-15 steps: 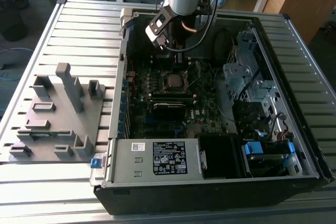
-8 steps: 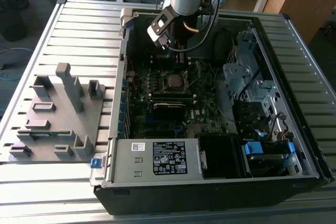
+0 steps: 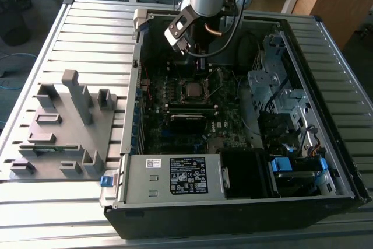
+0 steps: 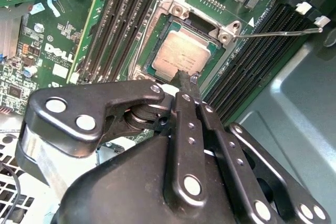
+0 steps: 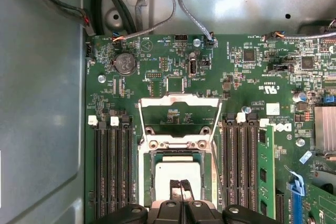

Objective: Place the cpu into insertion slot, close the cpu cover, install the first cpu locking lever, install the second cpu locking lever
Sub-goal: 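Place the cpu into insertion slot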

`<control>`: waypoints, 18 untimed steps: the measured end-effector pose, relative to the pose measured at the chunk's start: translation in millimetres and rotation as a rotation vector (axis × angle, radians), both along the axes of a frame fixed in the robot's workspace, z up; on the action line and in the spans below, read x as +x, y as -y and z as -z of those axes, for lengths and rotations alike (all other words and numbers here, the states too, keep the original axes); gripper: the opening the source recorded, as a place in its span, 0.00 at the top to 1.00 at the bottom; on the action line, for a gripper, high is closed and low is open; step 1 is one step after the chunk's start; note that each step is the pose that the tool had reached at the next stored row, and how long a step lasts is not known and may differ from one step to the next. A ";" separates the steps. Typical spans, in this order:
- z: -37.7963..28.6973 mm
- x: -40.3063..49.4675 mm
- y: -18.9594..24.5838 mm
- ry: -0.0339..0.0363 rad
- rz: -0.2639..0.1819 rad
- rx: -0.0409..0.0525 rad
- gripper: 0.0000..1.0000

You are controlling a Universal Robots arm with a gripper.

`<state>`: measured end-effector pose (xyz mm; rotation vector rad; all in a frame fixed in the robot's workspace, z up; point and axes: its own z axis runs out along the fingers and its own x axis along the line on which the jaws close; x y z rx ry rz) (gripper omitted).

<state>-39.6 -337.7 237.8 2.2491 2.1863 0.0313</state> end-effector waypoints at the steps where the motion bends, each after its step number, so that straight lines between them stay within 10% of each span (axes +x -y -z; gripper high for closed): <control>1: -0.9 0.0 0.0 0.0000 0.000 0.0000 0.90; 18: -6.6 2.1 0.0 0.0000 0.000 0.0001 0.90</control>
